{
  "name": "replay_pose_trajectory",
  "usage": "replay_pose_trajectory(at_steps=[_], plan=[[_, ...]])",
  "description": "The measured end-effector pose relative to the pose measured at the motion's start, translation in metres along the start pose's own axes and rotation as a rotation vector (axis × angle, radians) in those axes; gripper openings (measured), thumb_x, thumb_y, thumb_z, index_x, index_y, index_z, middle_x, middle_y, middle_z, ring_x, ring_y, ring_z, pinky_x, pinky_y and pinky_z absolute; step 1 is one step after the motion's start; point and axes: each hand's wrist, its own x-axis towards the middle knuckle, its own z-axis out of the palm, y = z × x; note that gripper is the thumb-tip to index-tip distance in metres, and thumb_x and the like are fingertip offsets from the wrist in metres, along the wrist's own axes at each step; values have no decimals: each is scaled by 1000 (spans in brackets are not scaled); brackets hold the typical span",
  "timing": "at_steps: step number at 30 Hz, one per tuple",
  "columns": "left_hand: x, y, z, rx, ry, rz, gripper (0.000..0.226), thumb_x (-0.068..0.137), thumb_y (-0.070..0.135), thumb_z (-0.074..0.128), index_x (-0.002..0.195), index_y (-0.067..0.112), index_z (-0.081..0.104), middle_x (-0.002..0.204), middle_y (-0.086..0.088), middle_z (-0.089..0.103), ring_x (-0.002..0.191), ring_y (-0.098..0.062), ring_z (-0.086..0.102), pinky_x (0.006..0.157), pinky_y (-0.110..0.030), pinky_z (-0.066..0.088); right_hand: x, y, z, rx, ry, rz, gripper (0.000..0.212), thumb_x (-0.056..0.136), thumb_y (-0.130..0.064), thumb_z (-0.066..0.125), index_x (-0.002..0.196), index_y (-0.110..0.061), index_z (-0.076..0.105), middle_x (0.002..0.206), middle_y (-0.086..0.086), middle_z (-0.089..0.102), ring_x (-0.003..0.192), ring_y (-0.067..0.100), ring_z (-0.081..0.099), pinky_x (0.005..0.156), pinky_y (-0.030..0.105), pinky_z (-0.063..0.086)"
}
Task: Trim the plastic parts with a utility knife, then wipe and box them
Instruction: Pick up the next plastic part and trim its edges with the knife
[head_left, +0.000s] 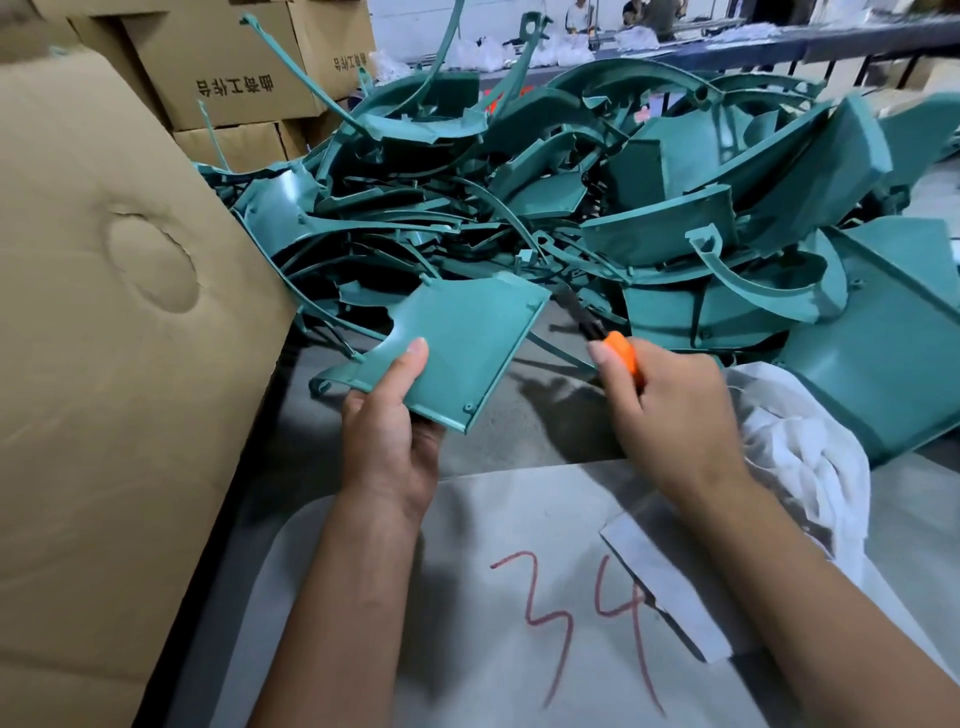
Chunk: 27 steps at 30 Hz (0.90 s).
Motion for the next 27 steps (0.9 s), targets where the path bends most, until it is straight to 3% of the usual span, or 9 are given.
replay_pose_trajectory(at_steps=[3,5,7,10,14,16,19,22,27], plan=[[-1,-7,0,30,17,13,13,93,3,69,101,13,71,103,-6,80,90,-18,78,65,-31,62,2,8,-5,53,-25,-74,52,108,-51,43,64,-24,41,53,-8,42,49,13,43,54,33,34],[-1,-11,2,33,22,33,12,93,1,69,99,12,70,98,-5,80,86,-17,78,62,-29,61,-1,3,-6,150,-187,-260,46,106,-52,45,68,-26,47,54,-11,43,50,6,45,52,28,34],[-1,-13,2,39,15,45,12,93,1,68,100,11,70,98,-6,80,86,-18,78,63,-29,61,-4,-1,-2,135,-328,-323,48,103,-59,43,71,-24,50,56,-9,46,52,9,48,53,33,39],[0,-9,-1,47,29,47,12,93,2,70,99,12,71,98,-4,80,85,-17,78,61,-29,61,-3,1,0,25,-253,-207,55,104,-61,38,67,-21,50,54,-7,48,51,14,48,52,34,38],[1,-5,-4,89,49,60,12,92,2,70,98,13,72,99,-3,80,86,-17,78,62,-29,61,8,16,-9,-154,-94,102,59,106,-58,36,62,-20,46,55,2,49,55,26,50,56,37,38],[2,-6,-3,93,62,68,12,92,2,70,97,13,72,96,-2,80,84,-16,78,62,-28,61,7,16,-7,-77,-53,94,58,106,-56,39,61,-21,44,54,0,47,53,21,49,54,35,37],[2,-8,-2,102,87,84,12,92,1,70,94,13,70,92,0,80,82,-15,78,60,-26,60,-2,0,-4,172,-252,-147,52,105,-58,43,64,-27,46,54,-9,44,50,10,45,50,20,31],[2,-10,-3,85,81,66,11,92,3,72,97,12,71,95,-3,80,85,-17,78,62,-27,61,-8,-6,4,197,-462,-278,50,101,-62,42,68,-25,47,55,-6,45,52,13,45,51,31,35],[3,-5,-5,77,12,1,24,92,4,70,115,8,70,107,-8,79,92,-20,78,66,-31,62,2,13,1,18,-163,-60,57,106,-60,37,65,-22,50,54,-5,50,49,15,48,51,32,37]])
